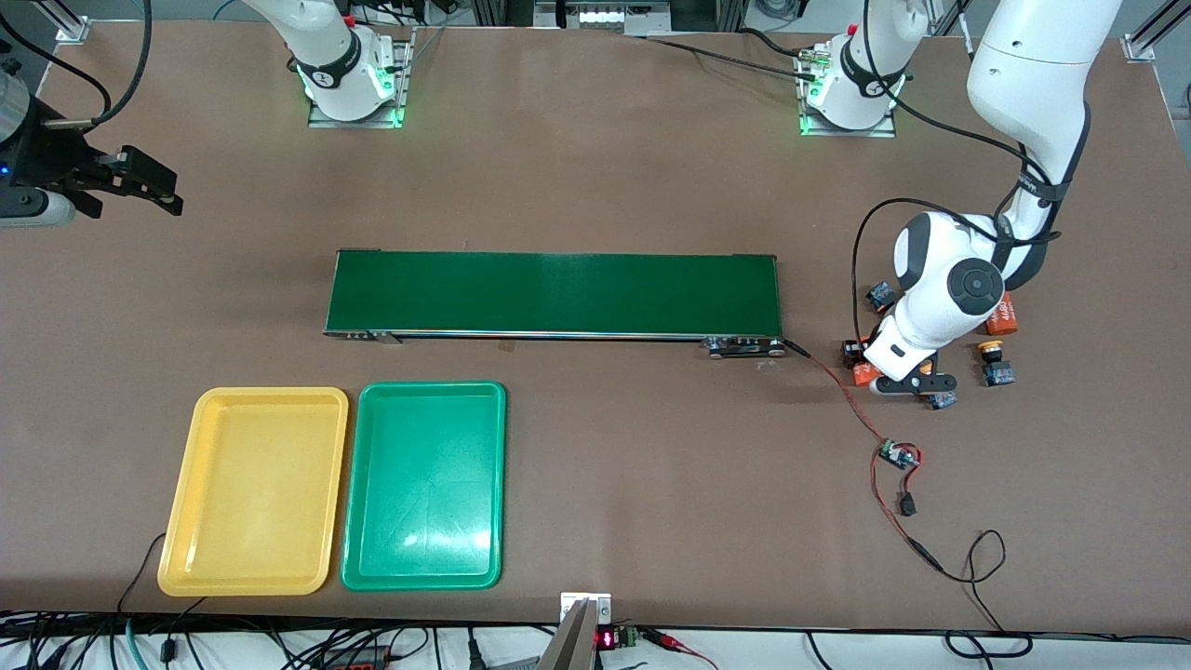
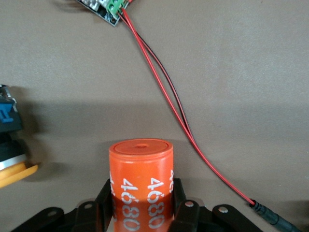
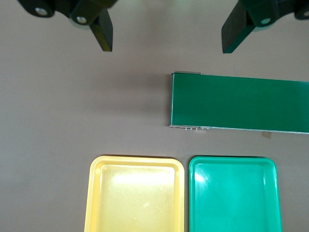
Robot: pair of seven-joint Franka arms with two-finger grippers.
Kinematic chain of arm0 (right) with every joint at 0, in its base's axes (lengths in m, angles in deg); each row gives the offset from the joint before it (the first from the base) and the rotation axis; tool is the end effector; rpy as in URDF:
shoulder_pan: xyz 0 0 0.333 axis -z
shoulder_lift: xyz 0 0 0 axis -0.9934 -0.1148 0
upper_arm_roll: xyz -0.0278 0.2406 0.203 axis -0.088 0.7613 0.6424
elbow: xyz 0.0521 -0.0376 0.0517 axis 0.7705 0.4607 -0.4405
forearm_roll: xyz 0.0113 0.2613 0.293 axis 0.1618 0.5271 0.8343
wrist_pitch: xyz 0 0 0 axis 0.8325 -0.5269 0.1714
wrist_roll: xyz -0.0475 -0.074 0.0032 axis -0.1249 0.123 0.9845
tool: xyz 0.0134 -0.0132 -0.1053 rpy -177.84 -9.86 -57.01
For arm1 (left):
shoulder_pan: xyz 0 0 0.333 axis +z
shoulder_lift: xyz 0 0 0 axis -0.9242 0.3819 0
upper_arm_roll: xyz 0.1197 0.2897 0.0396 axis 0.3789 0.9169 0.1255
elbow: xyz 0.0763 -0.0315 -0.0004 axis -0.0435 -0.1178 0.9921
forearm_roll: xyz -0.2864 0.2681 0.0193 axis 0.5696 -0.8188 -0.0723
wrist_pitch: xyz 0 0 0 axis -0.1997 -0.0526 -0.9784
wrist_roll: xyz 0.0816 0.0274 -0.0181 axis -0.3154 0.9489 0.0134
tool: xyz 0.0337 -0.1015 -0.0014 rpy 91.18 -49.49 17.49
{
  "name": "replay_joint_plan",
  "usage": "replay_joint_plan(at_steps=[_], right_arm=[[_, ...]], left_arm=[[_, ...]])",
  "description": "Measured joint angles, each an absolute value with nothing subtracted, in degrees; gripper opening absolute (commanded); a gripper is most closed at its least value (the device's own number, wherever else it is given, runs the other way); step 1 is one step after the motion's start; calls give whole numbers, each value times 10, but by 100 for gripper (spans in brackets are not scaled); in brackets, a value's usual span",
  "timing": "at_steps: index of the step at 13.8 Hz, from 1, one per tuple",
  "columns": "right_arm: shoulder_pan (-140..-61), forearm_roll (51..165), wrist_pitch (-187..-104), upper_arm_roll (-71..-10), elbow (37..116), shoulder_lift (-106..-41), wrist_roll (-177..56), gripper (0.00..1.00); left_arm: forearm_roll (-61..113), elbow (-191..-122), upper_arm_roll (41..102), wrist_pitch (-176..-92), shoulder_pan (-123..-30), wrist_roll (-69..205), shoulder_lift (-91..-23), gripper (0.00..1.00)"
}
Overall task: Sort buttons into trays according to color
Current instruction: 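Carry the orange cylinder onto the conveyor belt and open the left gripper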
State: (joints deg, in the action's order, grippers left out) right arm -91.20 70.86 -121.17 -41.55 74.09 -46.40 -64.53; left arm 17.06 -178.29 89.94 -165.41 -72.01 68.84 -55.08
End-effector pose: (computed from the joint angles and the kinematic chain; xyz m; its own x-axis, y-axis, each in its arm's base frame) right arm 0.5346 0.0101 0.6051 0.9984 0.0440 -0.0341 0.0439 -0.9990 -0.0028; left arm 0.5745 -0.0427 0.1804 0.9985 0.0549 -0.0051 0.0549 -0.9985 -0.0028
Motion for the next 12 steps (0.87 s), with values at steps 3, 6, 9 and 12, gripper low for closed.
replay_joint_plan(at_steps=[3, 6, 9, 12], right_arm=[[-912, 709, -1212, -416, 741, -464, -645, 100], [-912, 709, -1212, -416, 741, -464, -645, 100], [-912, 708, -1212, -416, 741, -464, -645, 100], [-912, 708, -1212, -416, 741, -464, -645, 100]], left_arm=[[171, -1752, 899, -1558, -721, 687, -576, 25], [170, -1689, 880, -1377, -722, 681, -606, 23], [170, -1633, 833, -1251, -724, 668, -614, 22], [170, -1619, 782, -1239, -726, 607, -615, 22]])
